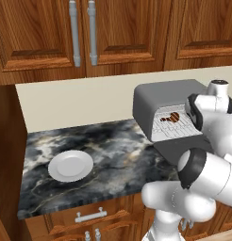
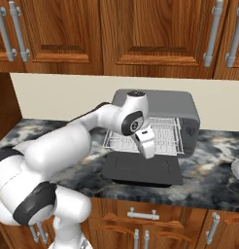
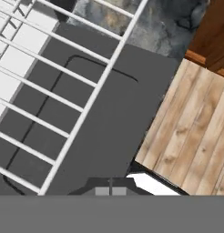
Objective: Open the toaster oven door. Place the bread on the top rack in the toaster oven and place the chicken drumstick on the bottom rack.
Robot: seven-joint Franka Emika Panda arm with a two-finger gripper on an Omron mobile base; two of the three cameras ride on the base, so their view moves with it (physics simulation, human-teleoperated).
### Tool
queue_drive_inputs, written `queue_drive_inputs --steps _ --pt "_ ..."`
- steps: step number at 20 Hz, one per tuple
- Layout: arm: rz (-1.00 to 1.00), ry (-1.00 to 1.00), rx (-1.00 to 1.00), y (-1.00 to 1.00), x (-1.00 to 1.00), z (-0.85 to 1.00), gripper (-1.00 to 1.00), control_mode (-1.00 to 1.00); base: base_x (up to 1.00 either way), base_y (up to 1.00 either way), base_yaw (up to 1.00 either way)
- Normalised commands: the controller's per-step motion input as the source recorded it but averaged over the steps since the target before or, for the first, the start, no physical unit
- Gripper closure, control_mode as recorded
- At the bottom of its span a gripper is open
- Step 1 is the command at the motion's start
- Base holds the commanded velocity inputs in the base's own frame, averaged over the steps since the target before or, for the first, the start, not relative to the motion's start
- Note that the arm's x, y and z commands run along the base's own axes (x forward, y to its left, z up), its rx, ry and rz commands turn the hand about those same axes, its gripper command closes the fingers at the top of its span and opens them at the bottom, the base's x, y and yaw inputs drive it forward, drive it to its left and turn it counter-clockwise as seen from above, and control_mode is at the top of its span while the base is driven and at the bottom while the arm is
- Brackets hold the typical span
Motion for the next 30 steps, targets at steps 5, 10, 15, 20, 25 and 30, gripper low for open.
queue_drive_inputs --steps 5,10,15,20,25,30 --pt "0.00 0.09 0.14 -0.02 -0.41 0.49 1.00 -1.00 0.00 0.00 0.00" --pt "0.03 -0.01 0.02 0.08 -0.58 0.12 1.00 -1.00 0.00 0.00 0.00" --pt "0.15 -0.04 -0.01 0.49 -0.39 -0.27 -1.00 -1.00 0.00 0.00 0.00" --pt "0.20 0.00 -0.04 0.45 -0.11 -0.23 -1.00 -1.00 0.00 0.00 0.00" --pt "0.17 0.00 0.00 0.21 0.00 -0.06 -1.00 -1.00 0.00 0.00 0.00" --pt "0.08 0.02 0.00 0.09 0.00 -0.01 -1.00 -1.00 0.00 0.00 0.00"
